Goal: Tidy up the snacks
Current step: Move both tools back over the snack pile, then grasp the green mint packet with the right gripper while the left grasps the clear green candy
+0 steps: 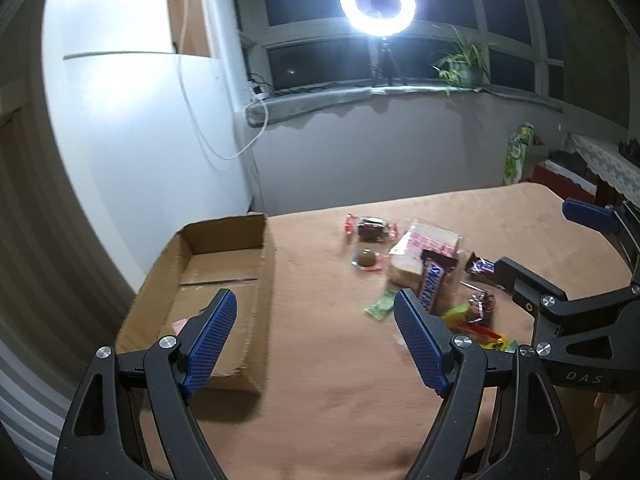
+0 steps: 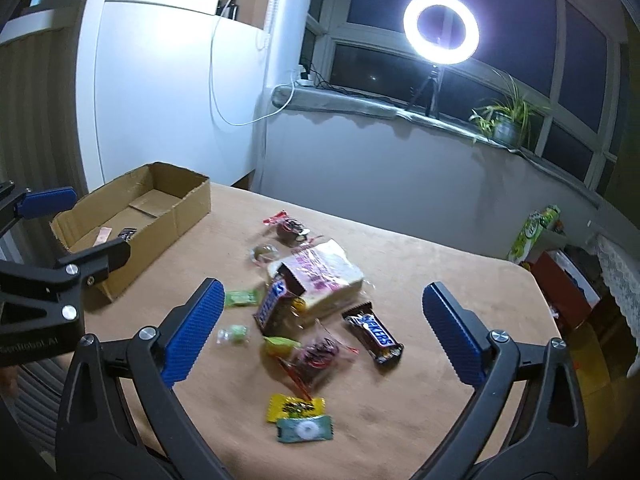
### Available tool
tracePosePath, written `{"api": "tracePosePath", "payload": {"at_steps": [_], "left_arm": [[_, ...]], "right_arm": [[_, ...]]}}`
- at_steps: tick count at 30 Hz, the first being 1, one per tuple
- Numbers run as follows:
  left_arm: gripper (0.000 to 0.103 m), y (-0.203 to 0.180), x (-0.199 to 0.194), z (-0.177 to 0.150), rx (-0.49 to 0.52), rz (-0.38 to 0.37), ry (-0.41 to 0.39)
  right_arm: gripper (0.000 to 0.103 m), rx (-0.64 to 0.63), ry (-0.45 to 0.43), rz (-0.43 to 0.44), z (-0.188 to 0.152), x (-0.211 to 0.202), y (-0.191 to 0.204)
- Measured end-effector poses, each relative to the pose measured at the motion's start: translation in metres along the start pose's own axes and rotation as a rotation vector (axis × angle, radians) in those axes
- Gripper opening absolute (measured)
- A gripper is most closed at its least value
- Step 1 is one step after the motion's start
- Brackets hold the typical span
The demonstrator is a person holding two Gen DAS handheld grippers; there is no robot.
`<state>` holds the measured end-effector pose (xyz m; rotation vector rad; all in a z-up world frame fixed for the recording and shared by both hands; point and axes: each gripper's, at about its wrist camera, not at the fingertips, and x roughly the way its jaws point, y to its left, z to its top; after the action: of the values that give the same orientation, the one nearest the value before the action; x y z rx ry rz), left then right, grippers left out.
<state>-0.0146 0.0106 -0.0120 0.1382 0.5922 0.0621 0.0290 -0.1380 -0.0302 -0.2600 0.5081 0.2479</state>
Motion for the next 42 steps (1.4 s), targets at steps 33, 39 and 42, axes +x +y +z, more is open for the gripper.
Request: {"api": "tracePosePath", "payload": {"at_steps": [33,39,42], "left_arm": [[0.081,-0.054,0.042,-0.036,0.055,-0.095,0.130],[0.081,-0.061,0.060,-0.069,0.035,-0.171,0.196],[0.081,-0.065,0.065,-0.078,0.037,-0.184,0.210]], "right_arm": [[0.101,0.077,0.149,0.096,-0.097,0.021,-0.049],[0.101,0.046,0.195,0.134,-0.121,0.032,-0.038],[0.101,0.019,0.197,0.150,-0.126,0.036,-0.029]]}}
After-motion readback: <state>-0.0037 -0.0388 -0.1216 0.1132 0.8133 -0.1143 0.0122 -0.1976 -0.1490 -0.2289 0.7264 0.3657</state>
